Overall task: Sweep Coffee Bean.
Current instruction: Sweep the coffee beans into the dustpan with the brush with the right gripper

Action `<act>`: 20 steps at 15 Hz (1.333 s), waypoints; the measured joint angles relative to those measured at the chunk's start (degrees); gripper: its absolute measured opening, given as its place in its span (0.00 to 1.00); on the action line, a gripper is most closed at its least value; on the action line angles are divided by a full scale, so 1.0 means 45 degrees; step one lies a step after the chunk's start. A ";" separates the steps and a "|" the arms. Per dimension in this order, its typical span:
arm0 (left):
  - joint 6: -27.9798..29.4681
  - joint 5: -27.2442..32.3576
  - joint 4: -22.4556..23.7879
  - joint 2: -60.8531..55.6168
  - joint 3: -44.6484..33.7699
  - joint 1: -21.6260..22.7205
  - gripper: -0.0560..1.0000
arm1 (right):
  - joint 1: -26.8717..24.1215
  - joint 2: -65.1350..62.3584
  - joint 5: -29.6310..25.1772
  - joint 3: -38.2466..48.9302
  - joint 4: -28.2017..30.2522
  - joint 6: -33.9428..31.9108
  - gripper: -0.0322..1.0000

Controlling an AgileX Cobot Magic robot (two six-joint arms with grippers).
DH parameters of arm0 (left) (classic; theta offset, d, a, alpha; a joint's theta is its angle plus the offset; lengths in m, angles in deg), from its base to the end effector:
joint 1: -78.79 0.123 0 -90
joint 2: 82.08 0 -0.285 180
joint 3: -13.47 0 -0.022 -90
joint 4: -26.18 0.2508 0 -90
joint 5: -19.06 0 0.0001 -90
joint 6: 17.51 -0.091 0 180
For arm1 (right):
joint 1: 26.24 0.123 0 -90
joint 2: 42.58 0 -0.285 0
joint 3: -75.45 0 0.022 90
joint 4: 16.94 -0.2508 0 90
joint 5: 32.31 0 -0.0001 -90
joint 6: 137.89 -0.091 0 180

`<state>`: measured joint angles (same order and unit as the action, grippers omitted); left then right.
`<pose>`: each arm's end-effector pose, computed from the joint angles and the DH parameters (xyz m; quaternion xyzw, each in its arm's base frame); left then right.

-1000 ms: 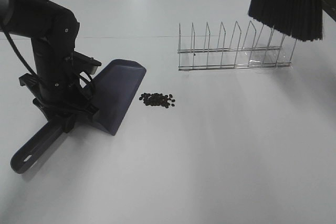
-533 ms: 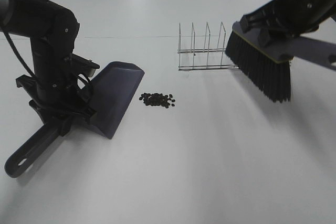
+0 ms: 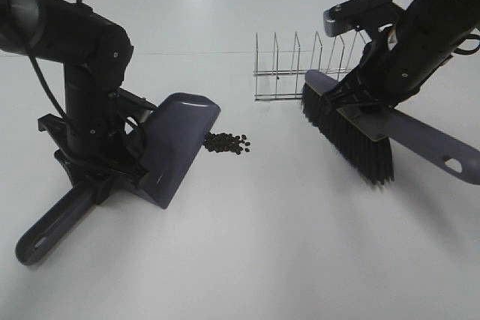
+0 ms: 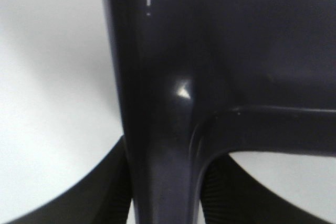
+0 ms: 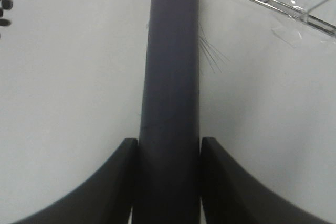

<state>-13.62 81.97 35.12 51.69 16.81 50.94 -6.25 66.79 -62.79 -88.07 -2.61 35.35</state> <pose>0.3435 -0.1673 0.0951 -0.2479 -0.9597 -0.0940 0.0937 0.3309 0.1082 0.1806 -0.2035 0.9540 -0.0346 0.2174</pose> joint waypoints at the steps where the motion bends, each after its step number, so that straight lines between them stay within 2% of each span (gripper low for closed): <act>1: 0.0000 0.0140 -0.0025 0.0076 0.0153 -0.0064 0.37 | 0.0216 0.0127 0.0013 -0.0064 0.0127 -0.0051 0.33; 6: -0.0064 0.0560 -0.0446 0.0382 0.0713 -0.0153 0.37 | 0.1884 0.1464 -0.0076 -0.1553 0.0471 -0.0076 0.33; 9: -0.0153 0.0777 -0.0688 0.0407 0.0738 -0.0153 0.37 | 0.2241 0.2508 -0.0586 -0.2979 0.0013 -0.0013 0.33; 10: -0.0153 0.0815 -0.0789 0.0407 0.0738 -0.0153 0.37 | 0.2266 0.2814 -0.0688 -0.3438 -0.0547 0.0216 0.33; 14: -0.0153 0.0879 -0.1057 0.0446 0.0738 -0.0153 0.37 | 0.2279 0.3387 -0.0127 -0.4316 -0.5348 0.3514 0.33; 17: -0.0153 0.1146 -0.1197 0.0675 0.0891 -0.0153 0.37 | 0.2279 0.3565 0.0611 -0.4367 -0.8773 0.5424 0.33; 18: -0.0153 0.1210 -0.1273 0.0688 0.0891 -0.0153 0.37 | 0.2279 0.3552 0.0764 -0.4482 -0.9638 0.6010 0.33; 20: -0.0153 0.1248 -0.1375 0.0688 0.0891 -0.0153 0.37 | 0.2279 0.3425 0.0840 -0.4711 -1.0160 0.6544 0.32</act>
<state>-14.31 87.58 28.93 54.79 20.82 50.25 4.01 82.20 -59.01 -109.27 -48.34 64.80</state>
